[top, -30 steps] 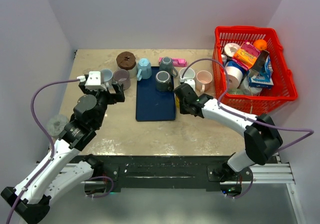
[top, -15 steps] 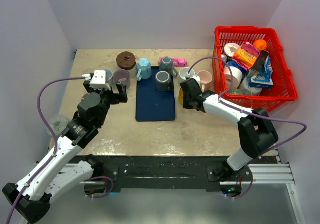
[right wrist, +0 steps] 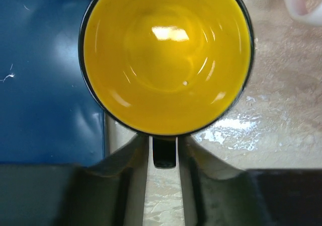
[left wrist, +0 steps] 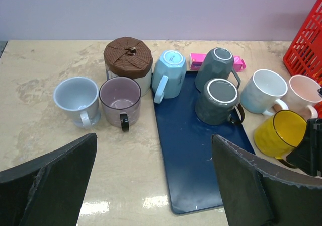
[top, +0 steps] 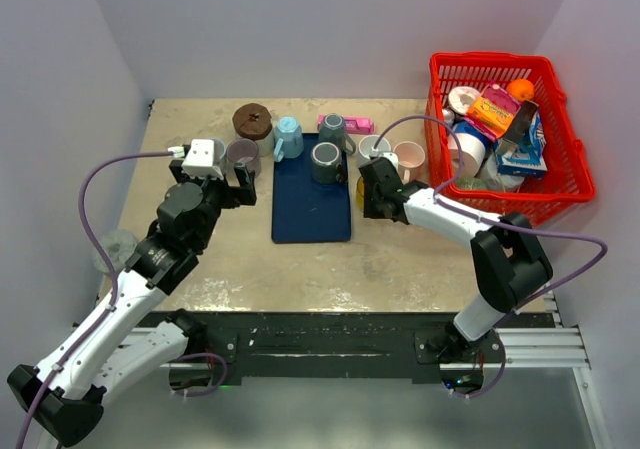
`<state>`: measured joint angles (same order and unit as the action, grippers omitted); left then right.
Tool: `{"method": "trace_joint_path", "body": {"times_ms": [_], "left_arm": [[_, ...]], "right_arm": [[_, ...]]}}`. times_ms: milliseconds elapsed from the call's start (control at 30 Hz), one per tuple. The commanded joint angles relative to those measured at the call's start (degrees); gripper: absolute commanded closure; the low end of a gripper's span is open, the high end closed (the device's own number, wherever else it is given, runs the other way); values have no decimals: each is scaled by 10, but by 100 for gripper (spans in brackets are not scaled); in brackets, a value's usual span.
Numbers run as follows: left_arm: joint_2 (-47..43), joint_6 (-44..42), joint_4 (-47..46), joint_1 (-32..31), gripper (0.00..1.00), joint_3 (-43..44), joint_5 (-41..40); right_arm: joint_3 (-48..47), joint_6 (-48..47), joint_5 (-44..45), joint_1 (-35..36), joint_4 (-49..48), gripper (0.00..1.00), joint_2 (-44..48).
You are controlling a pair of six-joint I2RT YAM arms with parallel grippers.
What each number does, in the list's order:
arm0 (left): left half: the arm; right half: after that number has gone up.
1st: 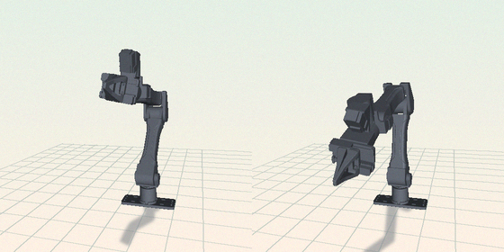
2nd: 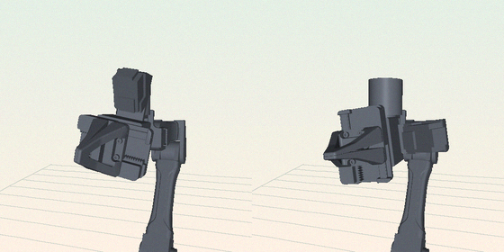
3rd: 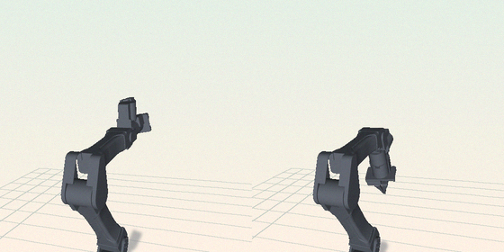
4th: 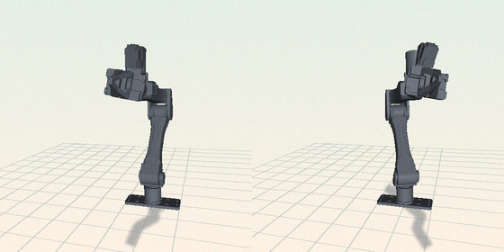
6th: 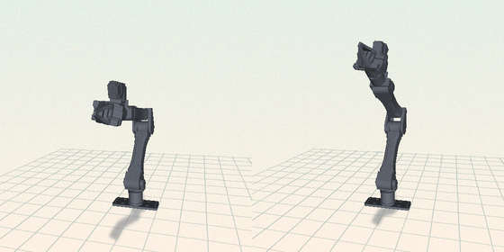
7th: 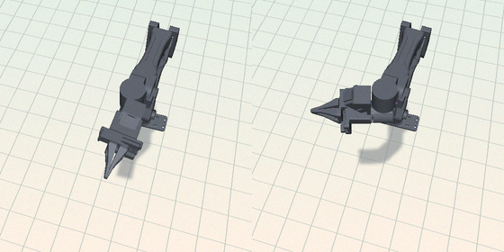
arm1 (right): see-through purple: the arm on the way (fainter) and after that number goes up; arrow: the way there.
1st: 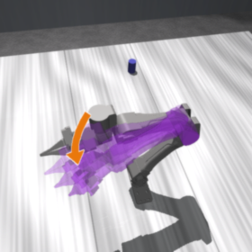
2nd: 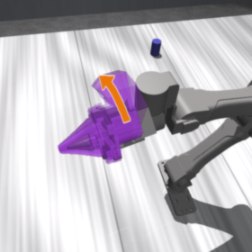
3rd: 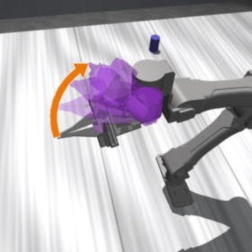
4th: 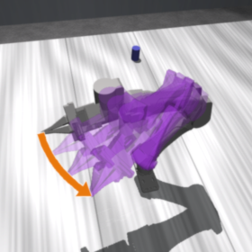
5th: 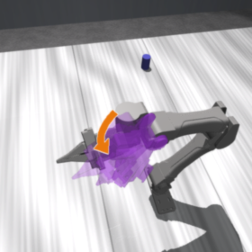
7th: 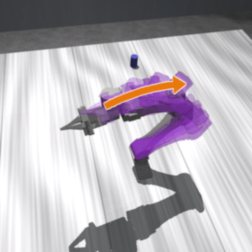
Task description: Turn the mug right side up
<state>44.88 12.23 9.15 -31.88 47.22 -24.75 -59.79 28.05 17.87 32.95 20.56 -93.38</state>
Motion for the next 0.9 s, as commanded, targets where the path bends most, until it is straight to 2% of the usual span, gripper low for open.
{"method": "trace_joint_path", "body": {"times_ms": [0,33,167,433,633,867], "left_arm": [[-1,-3,-11,9,1,16,12],[0,-3,-11,9,1,16,14],[0,-2,-11,13,1,16,18],[4,-1,-10,14,1,16,25],[23,-1,-7,14,1,20,45],[51,8,2,15,1,30,73]], "right_arm": [[-24,0,-10,0,-19,62,23],[-24,0,-12,-1,-17,48,27],[-23,1,-15,-1,-18,38,53],[-33,-9,-27,0,-13,25,112],[-14,-65,-99,1,-87,18,167],[-48,-120,-133,1,-110,16,133]]}}
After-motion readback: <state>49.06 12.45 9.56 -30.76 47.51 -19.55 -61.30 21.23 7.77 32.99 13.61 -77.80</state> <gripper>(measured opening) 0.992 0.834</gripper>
